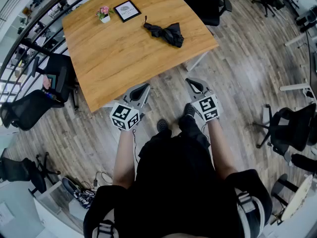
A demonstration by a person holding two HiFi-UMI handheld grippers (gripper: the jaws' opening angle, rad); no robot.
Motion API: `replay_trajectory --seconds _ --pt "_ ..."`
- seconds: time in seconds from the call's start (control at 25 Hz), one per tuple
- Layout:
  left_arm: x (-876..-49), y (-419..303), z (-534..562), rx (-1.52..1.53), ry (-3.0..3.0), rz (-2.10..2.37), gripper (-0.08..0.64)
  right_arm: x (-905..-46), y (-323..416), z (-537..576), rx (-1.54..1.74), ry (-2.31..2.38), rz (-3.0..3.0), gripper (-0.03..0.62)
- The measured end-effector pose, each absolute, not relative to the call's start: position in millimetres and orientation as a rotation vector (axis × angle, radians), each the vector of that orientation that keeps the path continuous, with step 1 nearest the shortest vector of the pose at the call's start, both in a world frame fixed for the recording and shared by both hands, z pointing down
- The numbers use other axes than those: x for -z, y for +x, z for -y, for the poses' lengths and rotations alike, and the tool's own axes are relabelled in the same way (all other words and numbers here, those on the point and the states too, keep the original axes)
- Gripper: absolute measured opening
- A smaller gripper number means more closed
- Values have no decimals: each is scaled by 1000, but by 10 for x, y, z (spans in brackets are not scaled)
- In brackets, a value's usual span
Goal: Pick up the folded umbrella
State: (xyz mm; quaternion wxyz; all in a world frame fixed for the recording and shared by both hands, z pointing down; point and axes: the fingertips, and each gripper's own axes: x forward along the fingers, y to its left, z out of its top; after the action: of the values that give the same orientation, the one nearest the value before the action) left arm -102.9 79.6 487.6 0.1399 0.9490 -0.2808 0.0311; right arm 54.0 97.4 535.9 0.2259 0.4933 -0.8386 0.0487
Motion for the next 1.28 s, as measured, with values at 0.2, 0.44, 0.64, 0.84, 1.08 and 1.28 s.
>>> replay_trajectory --seconds 0.2,0.44,0.64,0.84,1.08,1.28 --pt "-4775 -1001 -921 -72 2758 814 25 -5309 503 -1123 -124 1345 2317 8" --pt "-4771 -1049 -1055 -81 2761 796 25 -5286 433 -1234 -133 1356 2328 8" --pt "-4768 -1117 -1096 -103 2776 804 25 -5259 406 -1273 -133 1388 2345 8" --pt "-4737 -1156 -1094 -100 2784 807 25 -5245 377 -1306 -125 1393 2343 8" --pt "-4720 -1182 -1100 -99 2785 797 25 -5226 365 -1323 -119 1400 2331 8" --pt "-4697 -1183 -1116 -85 2792 787 25 -5235 364 -1344 -118 1405 2324 8"
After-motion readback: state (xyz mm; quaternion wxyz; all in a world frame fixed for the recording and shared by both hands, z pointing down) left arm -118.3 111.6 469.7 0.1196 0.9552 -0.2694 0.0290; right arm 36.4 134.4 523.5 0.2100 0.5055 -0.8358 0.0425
